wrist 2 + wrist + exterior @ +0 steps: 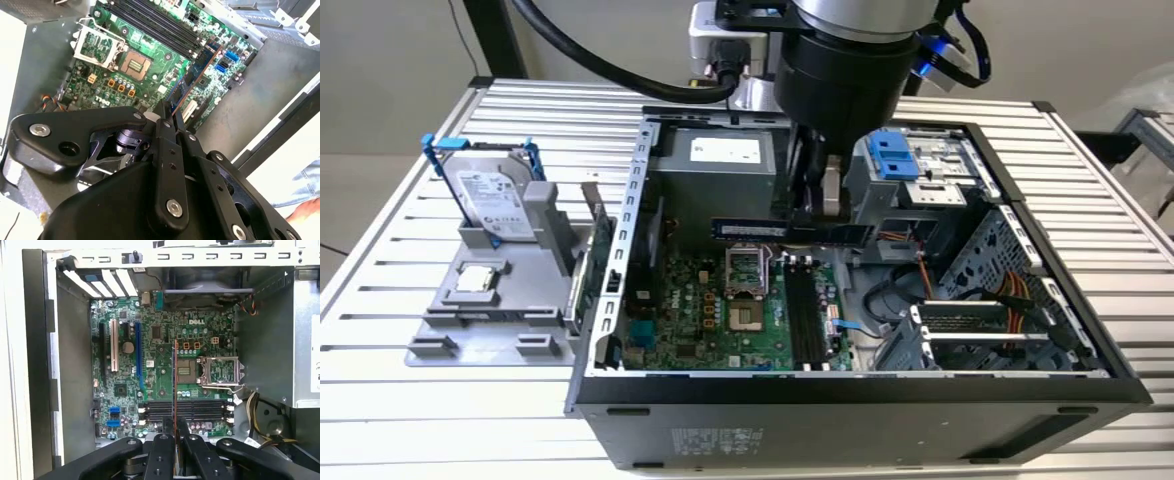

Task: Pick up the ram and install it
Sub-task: 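Pick up the ram and move it above insertion slot, then insert the ram into the slot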

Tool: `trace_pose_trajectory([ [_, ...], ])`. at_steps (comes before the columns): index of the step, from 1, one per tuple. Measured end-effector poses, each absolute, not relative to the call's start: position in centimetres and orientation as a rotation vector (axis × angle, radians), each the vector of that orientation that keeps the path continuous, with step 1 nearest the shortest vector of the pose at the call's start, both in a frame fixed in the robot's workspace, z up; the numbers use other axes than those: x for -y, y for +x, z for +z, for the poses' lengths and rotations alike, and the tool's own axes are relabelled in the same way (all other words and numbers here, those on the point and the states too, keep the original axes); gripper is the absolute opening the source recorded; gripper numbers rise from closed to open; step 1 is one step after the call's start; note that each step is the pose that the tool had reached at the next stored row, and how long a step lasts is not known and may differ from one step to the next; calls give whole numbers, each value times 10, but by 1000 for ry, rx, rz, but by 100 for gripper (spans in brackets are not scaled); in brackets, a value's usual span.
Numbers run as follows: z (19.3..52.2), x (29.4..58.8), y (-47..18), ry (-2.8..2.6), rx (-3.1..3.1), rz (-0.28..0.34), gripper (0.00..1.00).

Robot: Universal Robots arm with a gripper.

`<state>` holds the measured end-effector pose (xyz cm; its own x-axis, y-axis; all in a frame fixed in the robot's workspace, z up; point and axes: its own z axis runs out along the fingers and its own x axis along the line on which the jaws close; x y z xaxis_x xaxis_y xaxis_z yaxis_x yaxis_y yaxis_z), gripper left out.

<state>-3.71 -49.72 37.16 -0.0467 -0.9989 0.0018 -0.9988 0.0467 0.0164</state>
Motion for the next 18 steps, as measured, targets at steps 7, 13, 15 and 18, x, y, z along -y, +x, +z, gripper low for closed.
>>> trace_pose_trajectory([
  [7,372,496,-30,2160,2264,-17,0],
  [13,372,495,-25,2160,2264,-17,0],
  [15,372,494,-23,2160,2264,-17,0],
  [18,372,494,-21,2160,2264,-17,0],
])
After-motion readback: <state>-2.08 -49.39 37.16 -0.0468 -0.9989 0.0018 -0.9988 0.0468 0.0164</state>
